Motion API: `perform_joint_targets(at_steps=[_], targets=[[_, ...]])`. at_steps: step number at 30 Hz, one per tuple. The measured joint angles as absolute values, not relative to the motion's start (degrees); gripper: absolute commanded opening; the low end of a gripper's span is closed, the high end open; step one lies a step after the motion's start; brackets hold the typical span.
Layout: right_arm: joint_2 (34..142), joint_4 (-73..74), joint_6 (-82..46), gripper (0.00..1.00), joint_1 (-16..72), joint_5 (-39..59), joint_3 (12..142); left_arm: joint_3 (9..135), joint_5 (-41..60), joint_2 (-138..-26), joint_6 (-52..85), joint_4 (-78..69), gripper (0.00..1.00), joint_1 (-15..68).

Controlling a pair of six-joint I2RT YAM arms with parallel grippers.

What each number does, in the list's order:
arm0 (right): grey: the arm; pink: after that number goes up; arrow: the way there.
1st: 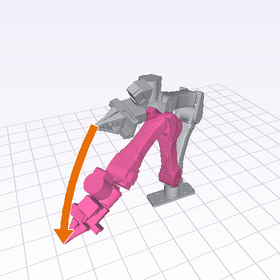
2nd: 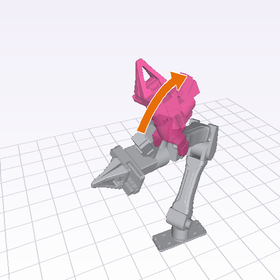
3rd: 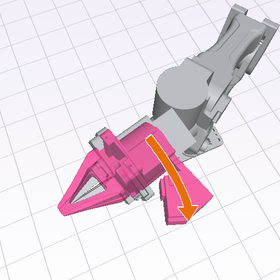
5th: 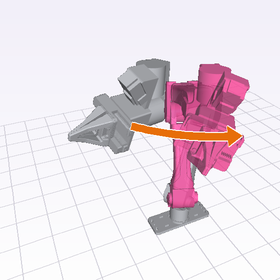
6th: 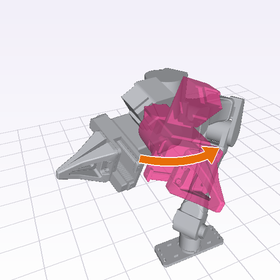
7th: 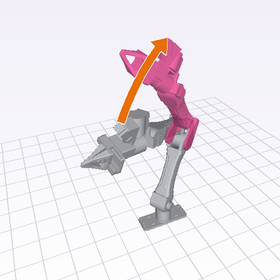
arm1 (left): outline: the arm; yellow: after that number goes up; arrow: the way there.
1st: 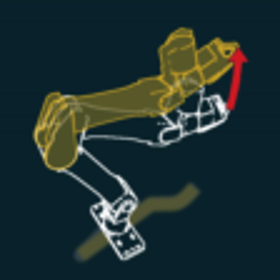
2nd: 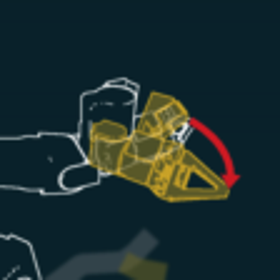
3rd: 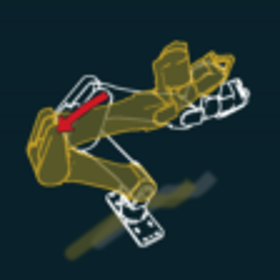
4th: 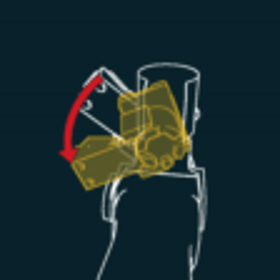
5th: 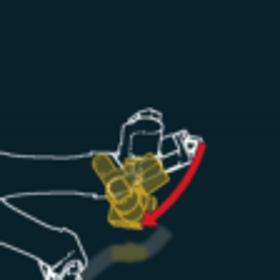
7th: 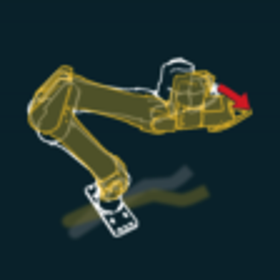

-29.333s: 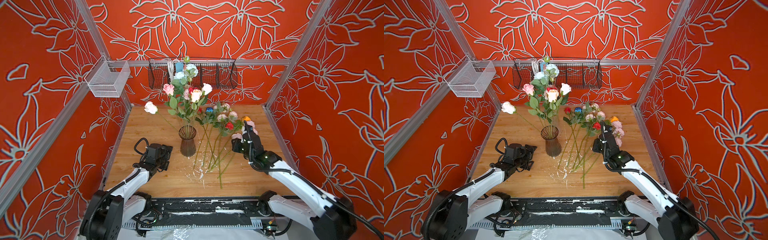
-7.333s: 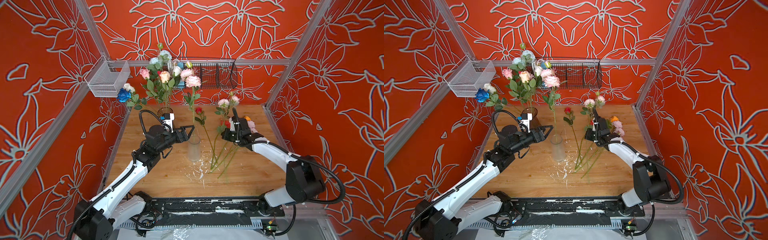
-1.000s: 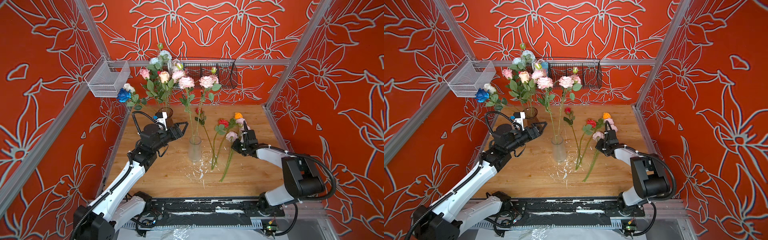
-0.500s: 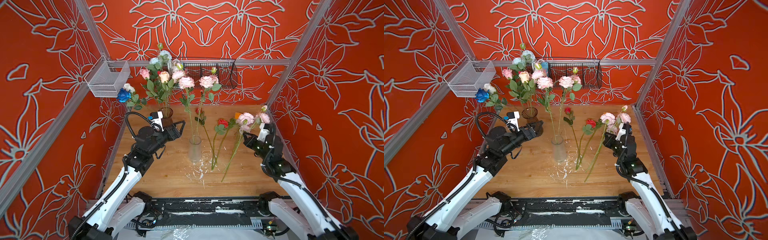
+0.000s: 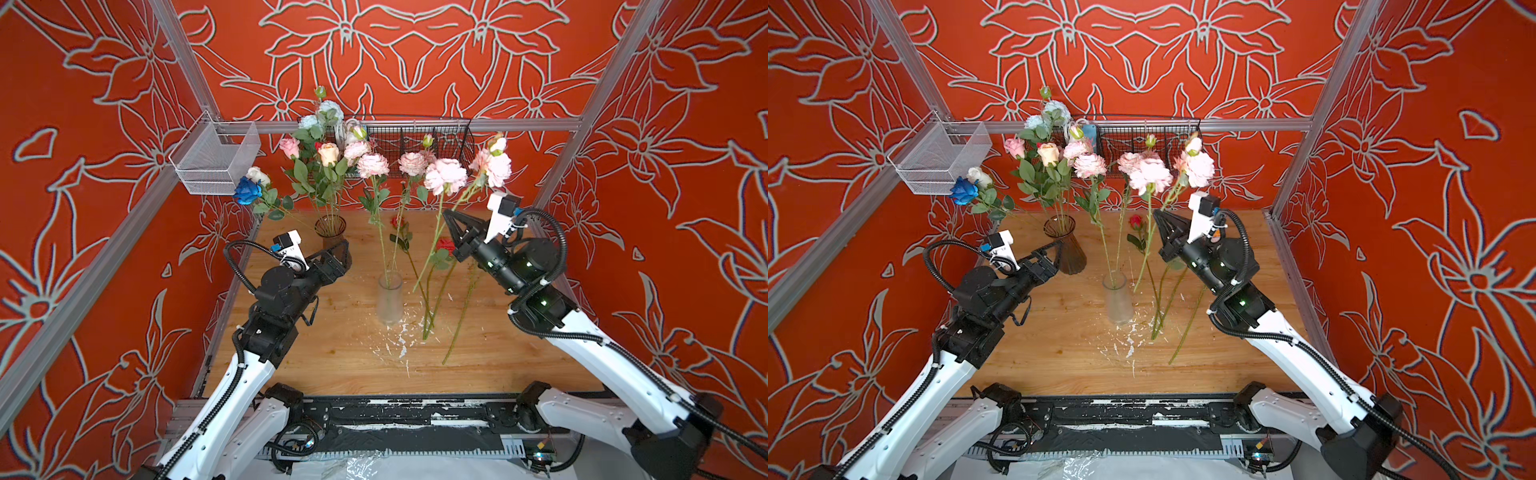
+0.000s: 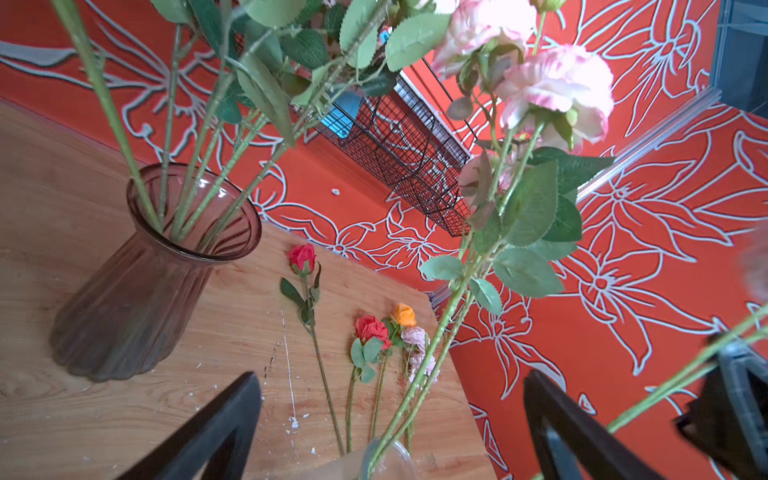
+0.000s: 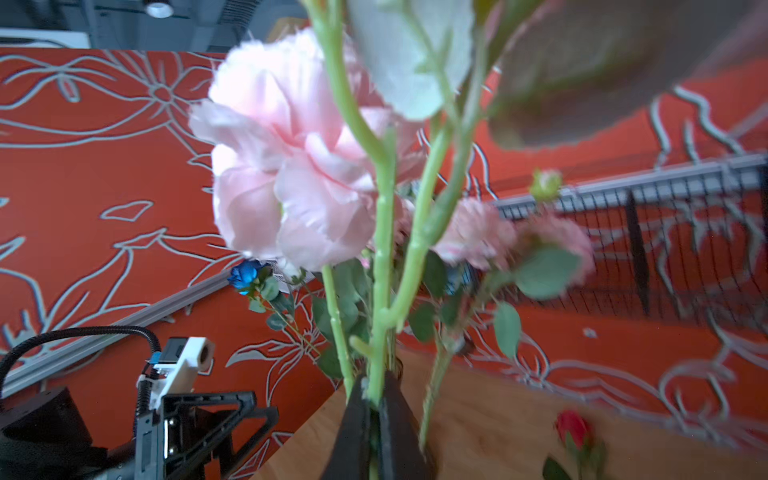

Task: Arrange the flowers into the vase
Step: 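Lift the pink rose high out of the pile with the right gripper, then carry the pink rose over the clear vase and lower its stem in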

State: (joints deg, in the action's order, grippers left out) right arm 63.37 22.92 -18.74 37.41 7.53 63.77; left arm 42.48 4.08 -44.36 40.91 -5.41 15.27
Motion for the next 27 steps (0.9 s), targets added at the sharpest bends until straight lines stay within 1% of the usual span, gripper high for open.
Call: perform_joint_targets(at_steps=[3, 6, 11, 15, 16, 18, 20, 22, 27], targets=[[68.42, 24.1, -14.15, 0.0, 40.73, 7.53, 70.26, 42.46, 3.7, -43.99, 41.36, -5.43, 0.98, 15.05], [72.77, 25.43, -11.14, 0.0, 42.68, 7.49, 72.82, 42.28, 3.53, -43.88, 41.85, -5.67, 0.98, 15.03], [78.43, 25.56, -9.28, 0.0, 43.4, 7.27, 71.81, 42.19, 3.66, -43.88, 42.46, -5.74, 0.98, 14.98], [79.75, 25.1, -8.99, 0.0, 43.57, 6.85, 67.7, 42.19, 3.84, -43.9, 42.72, -6.13, 0.98, 14.98], [79.85, 24.58, -8.99, 0.03, 43.66, 6.85, 67.18, 42.19, 3.9, -43.9, 42.74, -6.31, 0.98, 14.98], [79.99, 22.98, -9.17, 0.29, 43.94, 6.83, 66.48, 42.19, 4.01, -43.9, 42.87, -6.59, 0.98, 14.96], [79.94, 21.1, -9.39, 0.39, 44.31, 6.55, 66.35, 42.19, 4.16, -43.9, 42.92, -6.66, 0.98, 14.94], [79.53, 19.27, -9.32, 0.44, 44.93, 5.89, 65.98, 42.19, 4.36, -43.97, 42.94, -6.81, 0.98, 14.92], [75.53, 14.24, -9.28, 0.48, 46.76, 2.81, 62.19, 42.19, 4.84, -44.12, 42.98, -6.98, 0.98, 14.63]])
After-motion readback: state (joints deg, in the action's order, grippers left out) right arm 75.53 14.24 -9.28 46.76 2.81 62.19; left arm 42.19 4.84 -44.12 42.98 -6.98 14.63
